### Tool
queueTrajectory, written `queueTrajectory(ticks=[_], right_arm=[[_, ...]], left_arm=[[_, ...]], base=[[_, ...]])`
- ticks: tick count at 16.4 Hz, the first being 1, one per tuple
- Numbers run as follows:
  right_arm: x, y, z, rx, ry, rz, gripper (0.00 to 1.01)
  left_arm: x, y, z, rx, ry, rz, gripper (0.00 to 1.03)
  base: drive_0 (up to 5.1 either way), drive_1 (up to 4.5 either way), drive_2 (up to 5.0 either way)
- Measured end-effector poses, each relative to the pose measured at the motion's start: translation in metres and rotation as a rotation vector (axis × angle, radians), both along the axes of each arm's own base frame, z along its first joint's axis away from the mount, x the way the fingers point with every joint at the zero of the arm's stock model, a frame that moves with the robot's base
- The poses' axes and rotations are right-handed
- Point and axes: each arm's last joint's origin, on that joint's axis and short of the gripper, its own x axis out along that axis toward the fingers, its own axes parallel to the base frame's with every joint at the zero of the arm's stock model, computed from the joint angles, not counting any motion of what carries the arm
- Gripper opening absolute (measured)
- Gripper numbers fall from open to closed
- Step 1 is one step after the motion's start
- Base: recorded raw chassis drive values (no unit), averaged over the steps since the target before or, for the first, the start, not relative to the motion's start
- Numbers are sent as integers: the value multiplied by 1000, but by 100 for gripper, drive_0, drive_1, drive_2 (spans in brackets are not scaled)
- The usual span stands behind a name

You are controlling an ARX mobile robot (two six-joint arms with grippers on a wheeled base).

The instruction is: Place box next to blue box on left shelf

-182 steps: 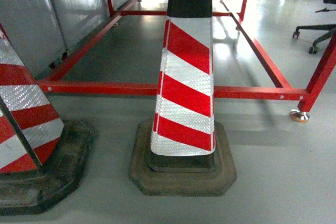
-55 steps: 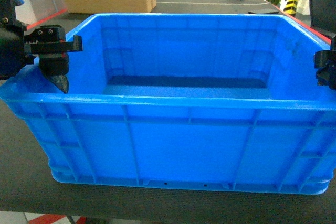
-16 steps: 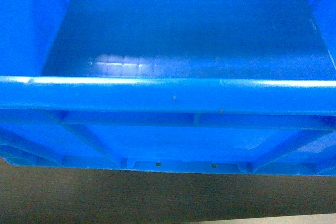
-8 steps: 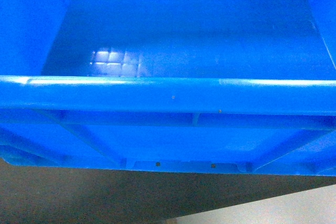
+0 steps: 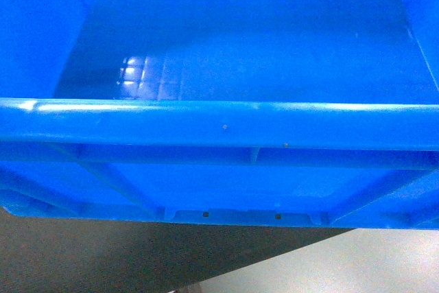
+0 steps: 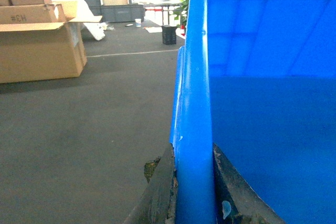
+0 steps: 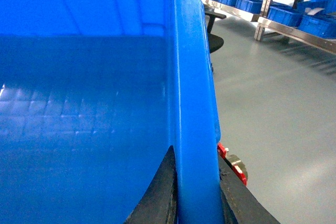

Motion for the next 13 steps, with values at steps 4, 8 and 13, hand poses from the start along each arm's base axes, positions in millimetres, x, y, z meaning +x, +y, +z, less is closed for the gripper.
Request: queueTrajectory(ticks=[4,8,13], right_arm=[[0,0,0,0,0,0,9],[0,0,0,-1,0,0,9],[0,0,0,-1,0,0,9]], left_arm=[[0,0,0,0,0,0,11],[0,0,0,0,0,0,11],[0,0,0,0,0,0,11]], base=[[-151,-151,-151],[-144,-144,-144],[-154,-154,-154]])
